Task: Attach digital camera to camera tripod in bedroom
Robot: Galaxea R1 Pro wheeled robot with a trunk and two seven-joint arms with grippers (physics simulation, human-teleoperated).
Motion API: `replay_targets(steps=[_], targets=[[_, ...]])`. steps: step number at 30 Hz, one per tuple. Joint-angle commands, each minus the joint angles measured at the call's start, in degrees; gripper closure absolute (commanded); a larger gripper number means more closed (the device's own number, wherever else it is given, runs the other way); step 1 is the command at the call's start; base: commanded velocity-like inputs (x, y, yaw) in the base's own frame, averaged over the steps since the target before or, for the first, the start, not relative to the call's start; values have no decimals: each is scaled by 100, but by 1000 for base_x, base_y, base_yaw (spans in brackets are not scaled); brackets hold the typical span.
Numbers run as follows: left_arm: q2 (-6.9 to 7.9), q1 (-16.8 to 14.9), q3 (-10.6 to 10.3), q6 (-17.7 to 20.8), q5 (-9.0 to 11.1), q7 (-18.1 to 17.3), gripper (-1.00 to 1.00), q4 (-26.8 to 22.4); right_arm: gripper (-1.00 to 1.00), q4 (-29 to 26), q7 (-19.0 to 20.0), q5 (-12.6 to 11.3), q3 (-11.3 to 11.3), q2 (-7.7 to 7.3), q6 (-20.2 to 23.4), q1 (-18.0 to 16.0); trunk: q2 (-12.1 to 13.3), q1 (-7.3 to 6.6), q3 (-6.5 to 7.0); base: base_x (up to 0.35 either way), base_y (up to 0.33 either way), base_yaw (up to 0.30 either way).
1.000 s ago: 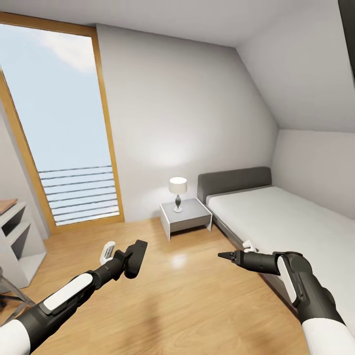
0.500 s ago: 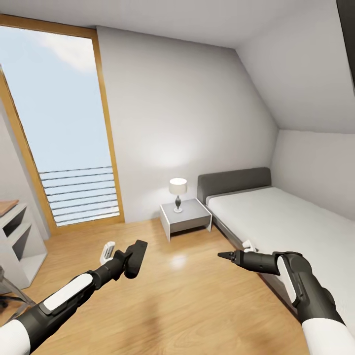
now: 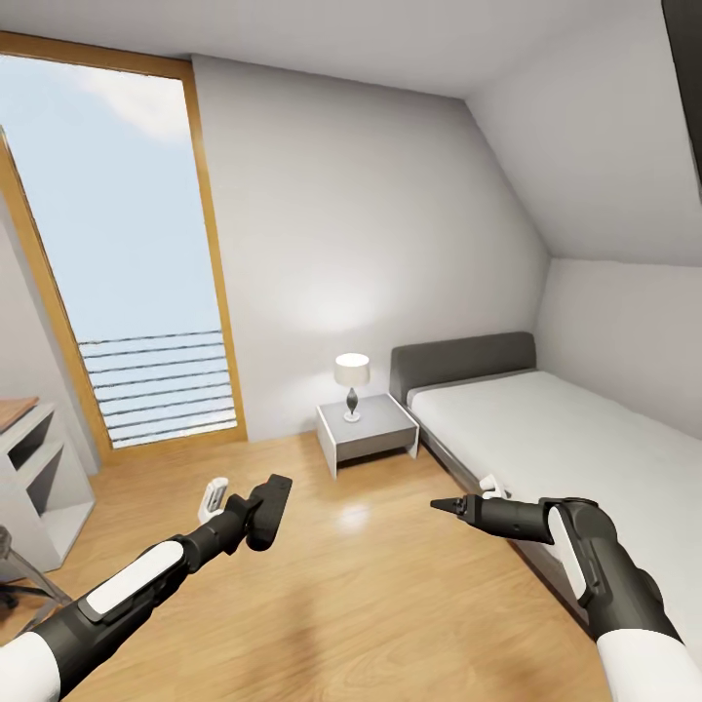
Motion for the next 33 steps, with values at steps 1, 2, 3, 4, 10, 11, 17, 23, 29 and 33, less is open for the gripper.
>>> replay_targets(steps=[1, 2, 3, 4, 10, 11, 17, 23, 29, 33], targets=[[6, -8, -13, -2, 25, 16, 100, -9, -100, -1, -6, -28, -5, 0, 44, -6, 31, -20, 6, 0, 0, 0], [5, -9, -13, -2, 22, 16, 100, -11, -100, -1, -4, -28, -5, 0, 44, -6, 71, -42, 24, 0, 0, 0], [5, -10, -14, -2, 20, 16, 100, -10, -100, -1, -3, -30, -5, 0, 44, -6, 111, -64, 42, 0, 0, 0], [5, -11, -14, -2, 20, 16, 100, -11, -100, -1, -3, -30, -4, 0, 44, -6, 151, -85, 60, 0, 0, 0], [5, -10, -13, -2, 16, 16, 100, -12, -100, -1, 4, -26, -12, 0, 44, -6, 392, -217, 168, 0, 0, 0], [5, -9, -14, -2, 16, 16, 100, -13, -100, -1, 6, -36, -12, 0, 44, -6, 432, -239, 186, 0, 0, 0], [10, -11, -14, -2, 16, 16, 100, -11, -100, -1, 8, -31, -13, 0, 44, -6, 672, -371, 294, 0, 0, 0], [14, -10, -14, -2, 16, 16, 100, -10, -100, -1, 8, -18, -12, 0, 44, -6, 913, -503, 401, 0, 0, 0], [14, -10, -14, -2, 16, 16, 100, -9, -100, -1, 8, -17, -12, 0, 44, -6, 914, -503, 402, 0, 0, 0], [14, -10, -14, -2, 16, 15, 100, -11, -100, -1, 8, -27, -13, 0, 44, -6, 914, -503, 402, 0, 0, 0]])
